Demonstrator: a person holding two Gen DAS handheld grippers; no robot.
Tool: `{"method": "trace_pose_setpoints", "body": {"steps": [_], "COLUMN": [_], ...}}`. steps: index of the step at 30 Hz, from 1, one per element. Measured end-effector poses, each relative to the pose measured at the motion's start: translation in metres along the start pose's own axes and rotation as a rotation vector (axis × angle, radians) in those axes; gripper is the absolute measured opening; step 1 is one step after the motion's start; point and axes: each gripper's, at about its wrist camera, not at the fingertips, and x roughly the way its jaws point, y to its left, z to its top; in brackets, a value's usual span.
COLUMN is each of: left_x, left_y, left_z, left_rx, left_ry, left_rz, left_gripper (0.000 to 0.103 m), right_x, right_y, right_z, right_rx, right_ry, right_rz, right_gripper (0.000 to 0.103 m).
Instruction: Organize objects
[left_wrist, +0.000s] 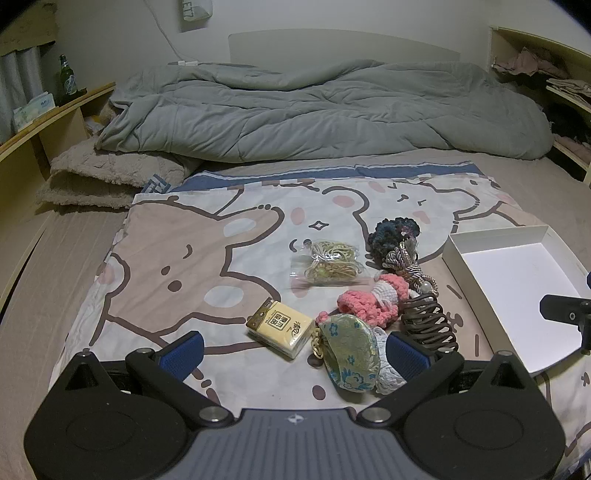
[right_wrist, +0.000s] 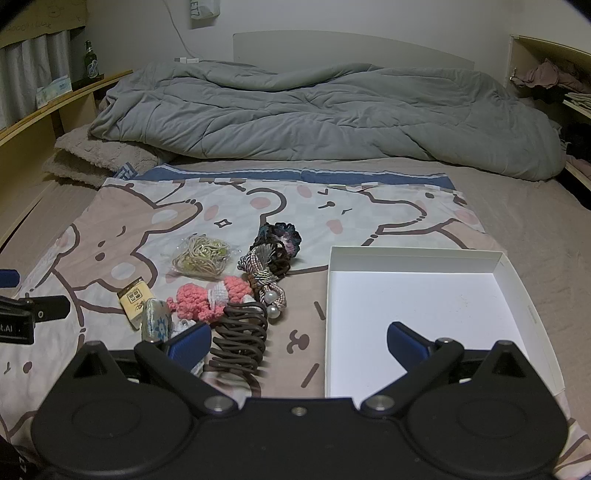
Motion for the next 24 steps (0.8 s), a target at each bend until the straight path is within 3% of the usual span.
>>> {"method": "trace_pose_setpoints", "body": {"steps": [24], "left_x": [-0.001], "left_y": [-0.0002], "left_z": [-0.0007], "left_rx": [0.007], "left_ry": [0.002], "left_rz": [-0.006], "left_gripper": [0.103], "right_x": [0.0028], "right_y": [-0.002], "right_z": [0.0026], "right_rx": [-0.002], "right_ry": [0.006], "right_rz": [-0.008], "right_gripper": [0.102]}}
